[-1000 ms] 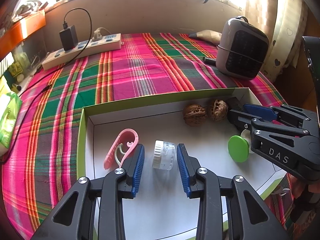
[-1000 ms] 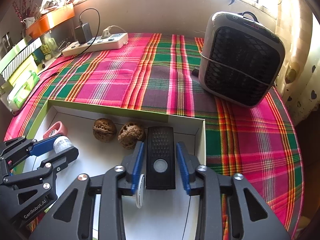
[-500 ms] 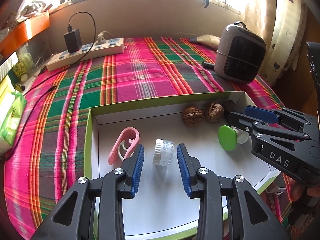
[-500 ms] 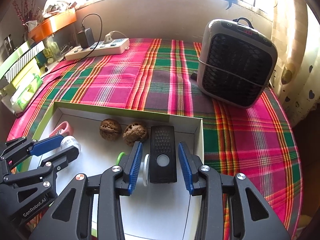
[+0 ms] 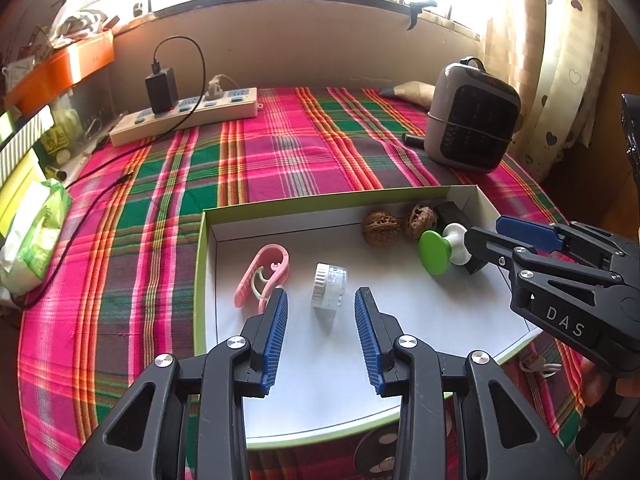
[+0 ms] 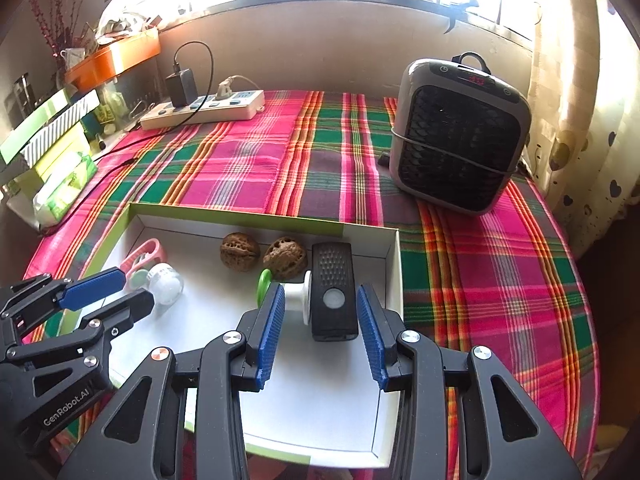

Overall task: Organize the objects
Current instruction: 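Lower the black remote beside the spool and open the right gripper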

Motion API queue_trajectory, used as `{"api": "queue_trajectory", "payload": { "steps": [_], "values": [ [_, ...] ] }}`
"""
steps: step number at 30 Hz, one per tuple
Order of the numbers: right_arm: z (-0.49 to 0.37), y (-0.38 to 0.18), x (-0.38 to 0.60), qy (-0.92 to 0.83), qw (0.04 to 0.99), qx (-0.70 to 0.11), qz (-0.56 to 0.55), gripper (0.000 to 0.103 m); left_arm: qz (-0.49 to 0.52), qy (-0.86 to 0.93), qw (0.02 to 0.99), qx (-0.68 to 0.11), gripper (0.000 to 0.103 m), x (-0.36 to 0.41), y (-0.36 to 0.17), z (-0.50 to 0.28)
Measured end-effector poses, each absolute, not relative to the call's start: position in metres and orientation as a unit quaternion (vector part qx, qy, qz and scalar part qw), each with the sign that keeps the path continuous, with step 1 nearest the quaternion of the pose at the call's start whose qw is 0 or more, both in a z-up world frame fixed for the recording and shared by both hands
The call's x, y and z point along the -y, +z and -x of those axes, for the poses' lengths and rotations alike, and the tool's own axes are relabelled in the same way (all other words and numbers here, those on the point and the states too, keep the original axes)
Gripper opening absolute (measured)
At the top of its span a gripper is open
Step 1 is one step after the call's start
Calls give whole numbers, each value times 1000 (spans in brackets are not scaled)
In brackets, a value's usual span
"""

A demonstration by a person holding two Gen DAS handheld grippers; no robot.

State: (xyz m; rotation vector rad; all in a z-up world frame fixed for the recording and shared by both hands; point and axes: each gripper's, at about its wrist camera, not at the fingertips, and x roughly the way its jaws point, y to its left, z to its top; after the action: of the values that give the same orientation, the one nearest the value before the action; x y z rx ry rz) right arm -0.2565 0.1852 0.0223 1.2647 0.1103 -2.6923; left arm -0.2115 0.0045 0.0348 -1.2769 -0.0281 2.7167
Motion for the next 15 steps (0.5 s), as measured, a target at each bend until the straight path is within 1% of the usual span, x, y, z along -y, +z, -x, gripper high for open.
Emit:
{"api": "queue_trajectory", "payload": {
  "steps": [15],
  "values": [
    [215, 34, -186, -913, 80, -31, -398, 39, 405, 911, 72, 19, 33, 2, 45, 174]
  ]
}}
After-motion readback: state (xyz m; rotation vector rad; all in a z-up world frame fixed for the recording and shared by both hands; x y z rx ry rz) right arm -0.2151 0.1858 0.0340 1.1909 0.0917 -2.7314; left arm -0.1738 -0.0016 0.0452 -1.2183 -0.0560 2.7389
